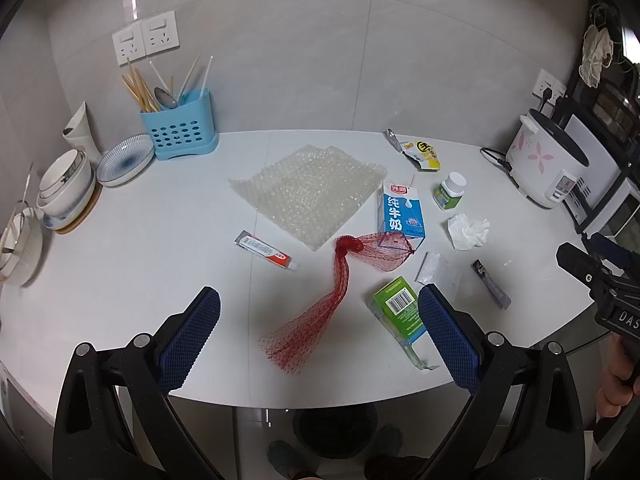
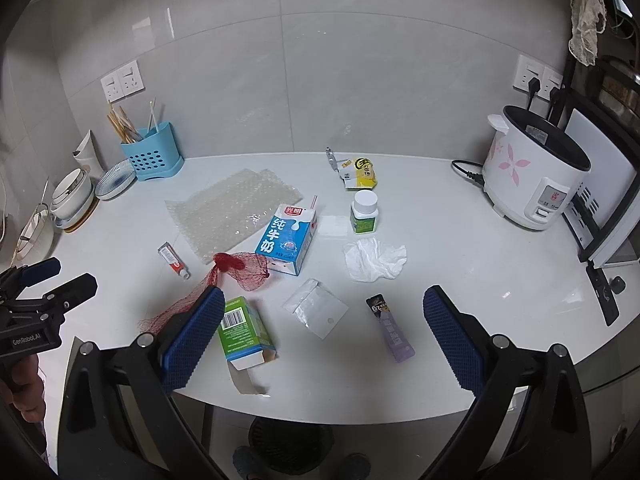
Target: Collect trash
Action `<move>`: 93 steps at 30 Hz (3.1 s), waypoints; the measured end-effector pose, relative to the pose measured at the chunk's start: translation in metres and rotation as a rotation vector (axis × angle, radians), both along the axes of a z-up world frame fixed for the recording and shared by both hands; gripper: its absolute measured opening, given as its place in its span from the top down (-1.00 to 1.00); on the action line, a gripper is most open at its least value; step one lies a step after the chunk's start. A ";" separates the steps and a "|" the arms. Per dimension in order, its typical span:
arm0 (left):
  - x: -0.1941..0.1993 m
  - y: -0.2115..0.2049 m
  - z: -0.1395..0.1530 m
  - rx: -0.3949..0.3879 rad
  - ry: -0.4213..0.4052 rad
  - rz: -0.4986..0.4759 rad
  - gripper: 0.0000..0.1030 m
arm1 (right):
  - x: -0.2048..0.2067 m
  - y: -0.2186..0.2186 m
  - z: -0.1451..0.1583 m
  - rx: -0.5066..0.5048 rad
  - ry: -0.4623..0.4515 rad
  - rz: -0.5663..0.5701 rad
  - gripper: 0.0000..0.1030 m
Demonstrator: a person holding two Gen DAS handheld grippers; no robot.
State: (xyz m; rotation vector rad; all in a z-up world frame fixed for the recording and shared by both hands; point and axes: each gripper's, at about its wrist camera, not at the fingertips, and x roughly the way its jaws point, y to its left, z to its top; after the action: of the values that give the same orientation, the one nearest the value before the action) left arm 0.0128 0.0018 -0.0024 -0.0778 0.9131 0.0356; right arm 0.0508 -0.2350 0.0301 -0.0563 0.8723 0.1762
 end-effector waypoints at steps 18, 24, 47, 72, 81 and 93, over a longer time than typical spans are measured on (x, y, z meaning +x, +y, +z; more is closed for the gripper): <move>0.026 0.034 0.002 -0.004 0.030 0.003 -0.89 | 0.017 0.014 -0.008 -0.016 0.026 -0.004 -0.86; 0.049 0.062 -0.014 -0.028 0.102 0.032 -0.89 | 0.023 0.012 -0.026 -0.086 0.060 -0.051 -0.86; 0.152 0.088 -0.131 -0.081 0.355 0.318 -0.86 | 0.112 -0.051 -0.164 -0.181 0.416 0.040 -0.56; 0.194 0.122 -0.202 -0.220 0.637 0.506 -0.29 | 0.149 -0.052 -0.207 -0.198 0.607 0.091 0.18; 0.201 0.126 -0.205 -0.245 0.644 0.491 0.52 | 0.142 -0.056 -0.218 -0.202 0.641 0.068 0.44; 0.180 0.119 -0.195 -0.226 0.598 0.444 0.62 | 0.137 -0.049 -0.214 -0.173 0.641 0.047 0.82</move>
State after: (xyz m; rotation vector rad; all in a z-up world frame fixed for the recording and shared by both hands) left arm 0.1928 0.1205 -0.1970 -0.5006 1.4803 0.3852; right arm 0.1881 -0.2845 -0.1835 -0.1889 1.5261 0.1638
